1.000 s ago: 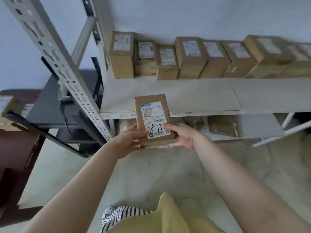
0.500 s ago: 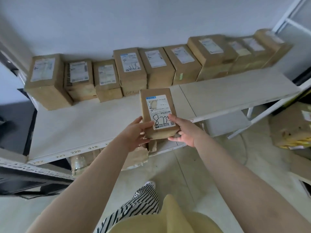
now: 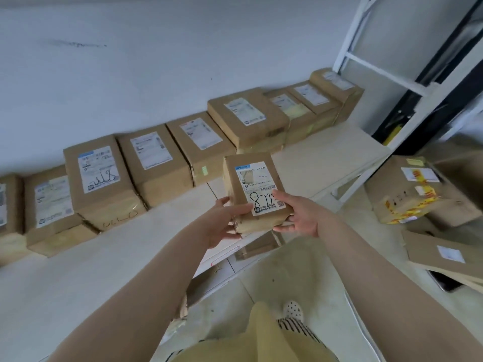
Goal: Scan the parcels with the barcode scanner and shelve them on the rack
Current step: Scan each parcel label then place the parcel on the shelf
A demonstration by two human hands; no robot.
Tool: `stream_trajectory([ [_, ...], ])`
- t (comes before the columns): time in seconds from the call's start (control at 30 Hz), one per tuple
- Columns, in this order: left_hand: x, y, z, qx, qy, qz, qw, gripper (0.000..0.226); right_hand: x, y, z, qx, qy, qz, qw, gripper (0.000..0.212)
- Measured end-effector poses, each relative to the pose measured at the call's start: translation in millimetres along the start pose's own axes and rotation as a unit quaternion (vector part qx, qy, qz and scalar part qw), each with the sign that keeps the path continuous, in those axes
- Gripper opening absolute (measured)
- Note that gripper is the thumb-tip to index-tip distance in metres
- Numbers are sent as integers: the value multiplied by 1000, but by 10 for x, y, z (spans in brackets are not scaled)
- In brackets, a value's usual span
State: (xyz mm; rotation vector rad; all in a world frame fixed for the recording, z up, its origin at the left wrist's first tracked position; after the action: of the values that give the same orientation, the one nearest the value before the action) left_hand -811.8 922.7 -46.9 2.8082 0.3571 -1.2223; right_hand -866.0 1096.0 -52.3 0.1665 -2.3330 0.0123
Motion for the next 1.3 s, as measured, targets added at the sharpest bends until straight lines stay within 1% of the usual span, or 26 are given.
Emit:
stream_trajectory([
  [0.07, -159, -348, 154, 12, -2, 10, 1000, 89, 211, 316, 174, -5, 6, -8, 1000, 51],
  [0.17, -373, -920, 418, 18, -9, 23, 1000, 85, 492, 861, 470, -16, 4, -12, 1000, 42],
  [0.37, -656, -2178, 895, 1, 9, 9, 1000, 57, 978, 2039, 998, -28, -4, -41, 999, 38],
  [0.43, -700, -2582, 1069, -8, 19, 7, 1000, 61, 1080, 2434, 1149, -32, -12, -43, 999, 40],
  [0.57, -756, -3211, 1337, -26, 40, -2, 999, 84, 1262, 3052, 1401, -32, -25, -42, 998, 46],
  [0.63, -781, -3415, 1411, -33, 49, -3, 998, 98, 1324, 3233, 1517, -23, -28, -46, 998, 58],
  [0.67, -806, -3496, 1459, -35, 50, -5, 998, 105, 1353, 3300, 1572, -20, -27, -46, 998, 61],
  [0.7, -835, -3560, 1518, -40, 51, -5, 998, 110, 1385, 3367, 1635, -22, -24, -45, 998, 60],
  [0.73, -882, -3623, 1566, -43, 51, -7, 998, 108, 1416, 3430, 1696, -28, -19, -43, 999, 55],
  [0.83, -1047, -3823, 1741, -40, 51, -10, 998, 82, 1517, 3598, 1842, -59, -8, -24, 998, 46],
  [0.93, -1157, -4001, 1918, -42, 56, 7, 997, 84, 1604, 3744, 1942, -106, -3, -5, 994, 39],
  [1.07, -1318, -4255, 2197, -44, 68, 12, 997, 68, 1783, 3945, 2143, -174, 5, 38, 984, 34],
  [1.17, -1421, -4432, 2365, -44, 76, 3, 996, 66, 1853, 4075, 2302, -230, 8, 96, 968, 34],
  [1.23, -1459, -4508, 2461, -55, 80, 0, 995, 67, 1855, 4103, 2387, -250, 2, 130, 959, 32],
  [1.3, -1489, -4578, 2520, -69, 82, -4, 994, 66, 1866, 4088, 2435, -250, -5, 150, 957, 26],
])
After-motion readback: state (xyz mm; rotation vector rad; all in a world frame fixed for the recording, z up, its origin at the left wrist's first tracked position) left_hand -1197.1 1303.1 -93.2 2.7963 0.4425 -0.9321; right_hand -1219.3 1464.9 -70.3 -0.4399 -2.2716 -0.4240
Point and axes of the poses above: each hand's wrist, its own z-axis towards the middle knuckle, its own y-axis out of the back of the hand, x = y × z, the point moved 10 cm from there along z, towards the middle knuckle, and after that the axes turned 13 degrees about -x, right-handed, at the moved point
